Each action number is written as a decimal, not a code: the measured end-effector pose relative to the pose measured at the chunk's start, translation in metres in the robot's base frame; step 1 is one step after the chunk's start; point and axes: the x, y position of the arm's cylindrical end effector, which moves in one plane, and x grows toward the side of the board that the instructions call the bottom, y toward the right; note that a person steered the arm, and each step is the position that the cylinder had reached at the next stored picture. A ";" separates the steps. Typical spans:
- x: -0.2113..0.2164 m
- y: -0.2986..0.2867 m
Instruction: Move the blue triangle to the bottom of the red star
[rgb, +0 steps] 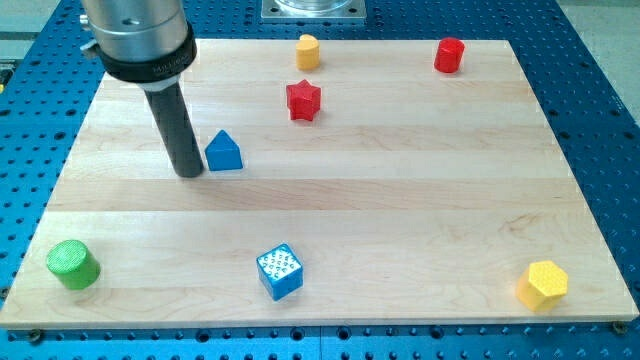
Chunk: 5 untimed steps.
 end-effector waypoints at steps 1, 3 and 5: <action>-0.020 0.065; 0.041 0.084; 0.009 0.135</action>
